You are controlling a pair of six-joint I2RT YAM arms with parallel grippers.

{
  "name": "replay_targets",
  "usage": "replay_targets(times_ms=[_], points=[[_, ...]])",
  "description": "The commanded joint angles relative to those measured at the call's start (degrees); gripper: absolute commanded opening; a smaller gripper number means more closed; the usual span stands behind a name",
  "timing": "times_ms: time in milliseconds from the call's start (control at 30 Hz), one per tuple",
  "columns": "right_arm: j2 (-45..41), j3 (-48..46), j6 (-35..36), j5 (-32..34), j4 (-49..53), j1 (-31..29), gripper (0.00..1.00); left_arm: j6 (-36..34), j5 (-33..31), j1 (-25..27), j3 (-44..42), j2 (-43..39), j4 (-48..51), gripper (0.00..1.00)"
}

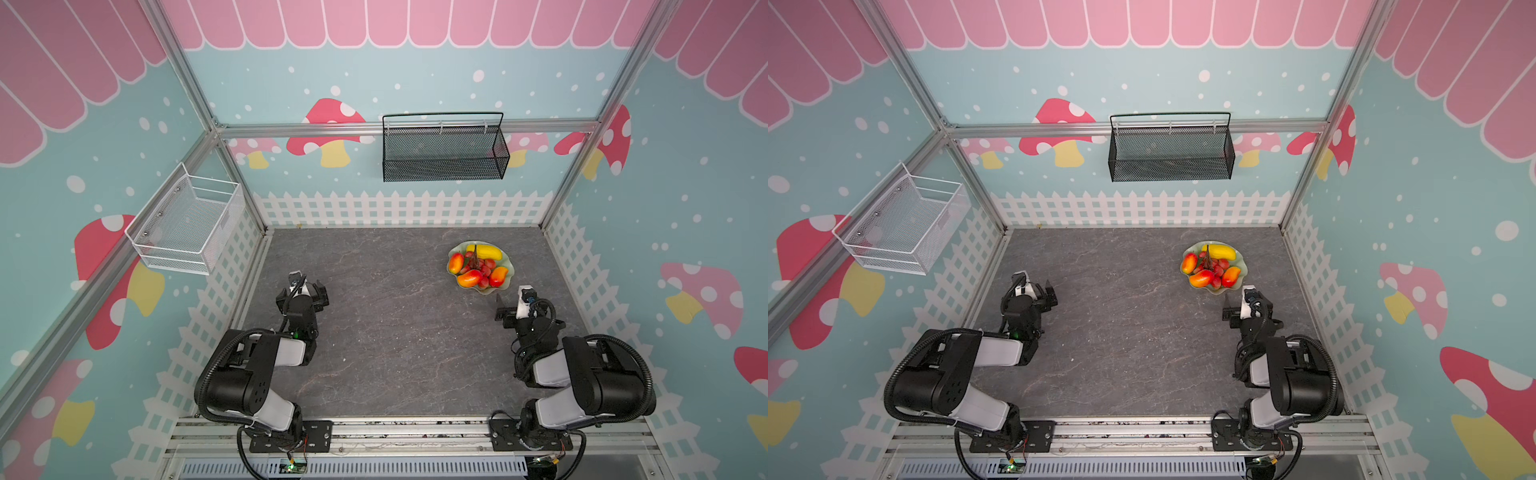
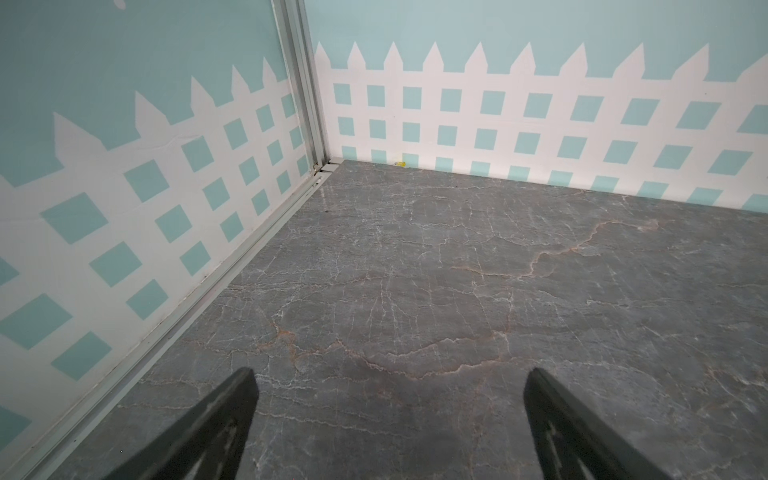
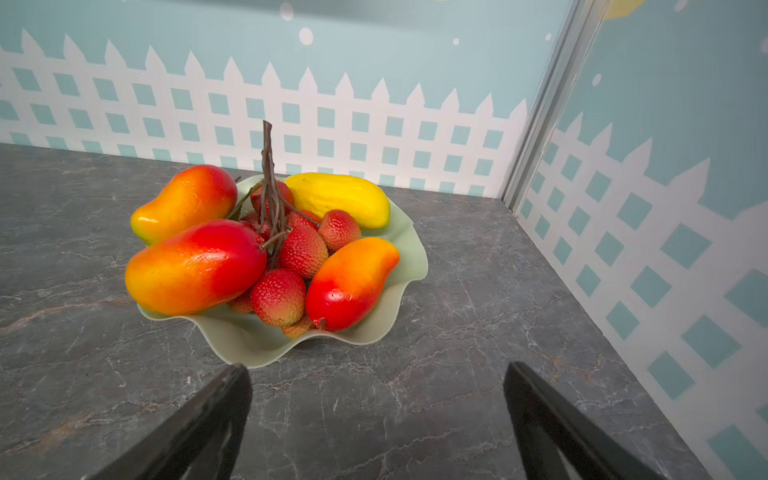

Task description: Place and organize the fake fruits in the fruit bowl

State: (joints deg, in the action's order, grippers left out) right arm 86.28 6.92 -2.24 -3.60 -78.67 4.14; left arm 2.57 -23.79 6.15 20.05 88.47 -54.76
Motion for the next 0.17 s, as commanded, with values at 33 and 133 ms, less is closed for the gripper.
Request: replay_targets(times_ms=[33,133], points=[[0.58,0.3,1.5,-2.29,-4.31,-0.08,0.98,0.07,4.46,-1.59,1.92,-0.11,2.44,1.0],[-0.37,-3.93,-0.89,3.7,-9.67,-0.06,0.98,0.57,2.98,-1.5,0.38,-0.22,-0.25,1.0]])
